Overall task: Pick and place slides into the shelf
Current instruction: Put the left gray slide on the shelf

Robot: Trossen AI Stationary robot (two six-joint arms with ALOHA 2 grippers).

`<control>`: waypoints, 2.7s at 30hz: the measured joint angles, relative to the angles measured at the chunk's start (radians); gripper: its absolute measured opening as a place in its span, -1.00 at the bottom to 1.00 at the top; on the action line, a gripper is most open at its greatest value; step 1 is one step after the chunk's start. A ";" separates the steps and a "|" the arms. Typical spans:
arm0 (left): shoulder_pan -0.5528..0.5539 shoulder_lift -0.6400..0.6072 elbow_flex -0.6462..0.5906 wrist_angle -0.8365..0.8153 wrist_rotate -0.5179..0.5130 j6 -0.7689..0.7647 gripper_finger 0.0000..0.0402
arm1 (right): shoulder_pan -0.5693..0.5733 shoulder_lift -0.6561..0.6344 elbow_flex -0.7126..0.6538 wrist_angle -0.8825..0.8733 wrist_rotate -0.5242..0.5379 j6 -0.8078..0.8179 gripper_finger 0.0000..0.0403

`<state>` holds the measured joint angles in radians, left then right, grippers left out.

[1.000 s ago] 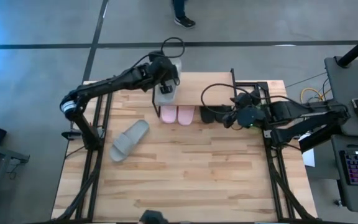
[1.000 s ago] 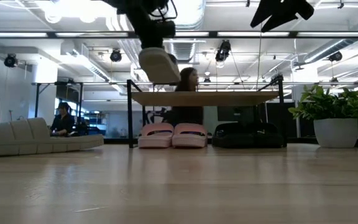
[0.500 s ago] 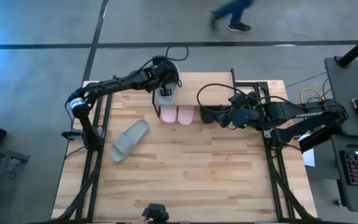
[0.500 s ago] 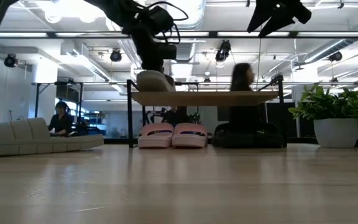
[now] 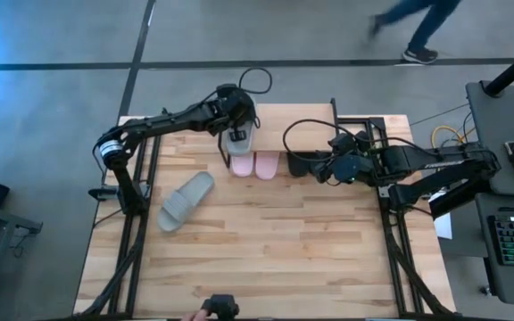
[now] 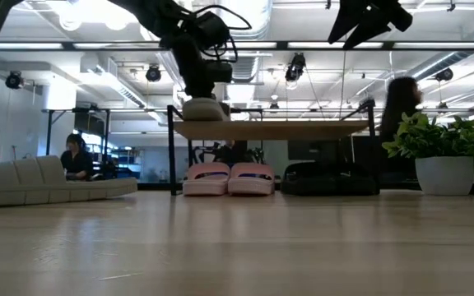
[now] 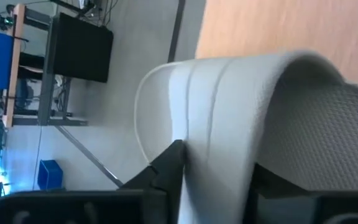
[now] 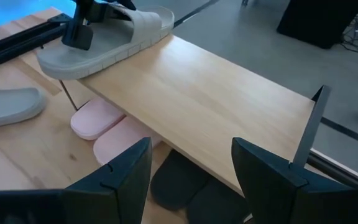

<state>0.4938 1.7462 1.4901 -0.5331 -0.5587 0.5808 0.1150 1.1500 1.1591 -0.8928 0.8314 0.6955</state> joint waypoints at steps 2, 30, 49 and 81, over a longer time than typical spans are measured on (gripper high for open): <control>-0.003 0.000 -0.008 0.000 -0.002 -0.015 -0.52 | 0.000 0.000 0.000 -0.008 0.000 0.000 0.07; -0.260 -0.187 0.087 -0.348 -0.121 -0.309 0.07 | 0.000 -0.017 0.000 -0.047 -0.037 -0.042 0.07; -0.519 -0.403 -0.244 -0.856 0.698 -0.935 0.07 | 0.000 -0.029 0.000 -0.046 -0.053 -0.109 0.07; -0.201 -0.250 -0.504 -0.776 0.730 -0.042 -0.46 | -0.001 -0.028 -0.002 -0.046 -0.097 -0.039 0.07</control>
<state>0.2928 1.4961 0.9865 -1.3088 0.1710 0.5385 0.1143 1.1217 1.1572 -0.9386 0.7347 0.6567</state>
